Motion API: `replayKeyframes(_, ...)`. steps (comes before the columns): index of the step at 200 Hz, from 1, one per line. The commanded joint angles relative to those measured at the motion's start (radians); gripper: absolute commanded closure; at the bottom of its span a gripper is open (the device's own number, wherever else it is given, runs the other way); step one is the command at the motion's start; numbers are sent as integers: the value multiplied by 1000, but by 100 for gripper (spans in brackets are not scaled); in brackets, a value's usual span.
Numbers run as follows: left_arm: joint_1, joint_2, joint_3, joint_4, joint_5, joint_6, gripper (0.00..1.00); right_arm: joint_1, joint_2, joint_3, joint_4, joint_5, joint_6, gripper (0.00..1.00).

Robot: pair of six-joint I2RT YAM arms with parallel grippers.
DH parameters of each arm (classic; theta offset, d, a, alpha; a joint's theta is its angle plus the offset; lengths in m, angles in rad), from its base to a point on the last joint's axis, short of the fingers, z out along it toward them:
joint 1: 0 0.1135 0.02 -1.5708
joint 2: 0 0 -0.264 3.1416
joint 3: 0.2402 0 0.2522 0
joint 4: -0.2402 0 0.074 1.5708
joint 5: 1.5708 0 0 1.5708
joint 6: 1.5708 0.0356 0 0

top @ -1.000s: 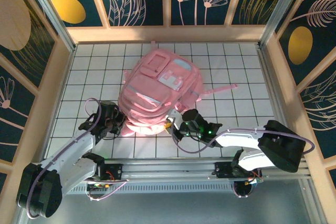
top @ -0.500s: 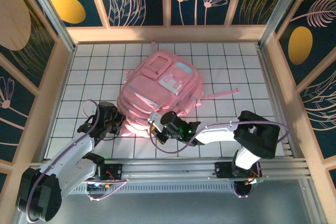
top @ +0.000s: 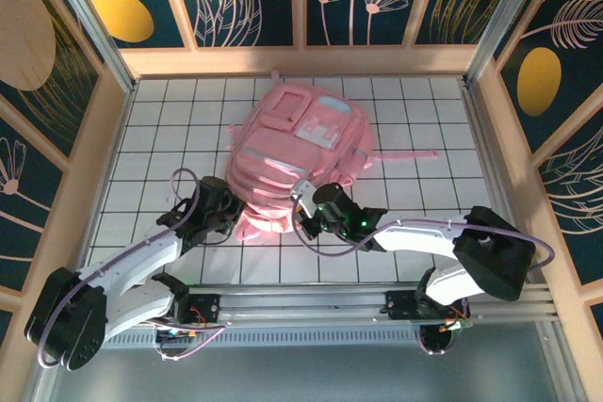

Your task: Pack the student bag

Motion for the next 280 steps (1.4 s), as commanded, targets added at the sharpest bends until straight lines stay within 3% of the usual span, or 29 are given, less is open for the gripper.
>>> replayKeyframes(1, -31, 8, 45, 169, 8, -43, 100, 64, -41, -18, 38, -88, -64, 100)
replayKeyframes(56, -125, 77, 68, 198, -48, -71, 100, 134, -21, -8, 233, -158, 42, 99)
replayKeyframes(92, -129, 9, 77, 87, -109, 12, 100, 99, -11, -2, 167, -77, 31, 100)
replayKeyframes(127, -127, -135, 186, -228, -272, 229, 68, 70, -34, -25, 184, -159, 66, 100)
replayKeyframes(144, -127, -181, 227, -317, -266, 354, 54, 71, -10, -14, 190, -165, 66, 100)
replayKeyframes(181, -128, -239, 208, -348, -91, 480, 54, 73, 103, 88, 198, -167, 112, 100)
replayKeyframes(207, -127, -236, 199, -380, -29, 513, 54, 100, 205, 215, 130, -232, 103, 88)
replayKeyframes(228, -128, -245, 197, -416, -1, 527, 51, 131, 214, 243, 80, -340, 52, 70)
replayKeyframes(261, -129, -291, 195, -501, -27, 559, 48, 140, 72, 130, 118, -392, 31, 49)
replayKeyframes(280, -129, -311, 178, -516, -19, 565, 48, 113, -51, 55, 159, -353, 54, 48)
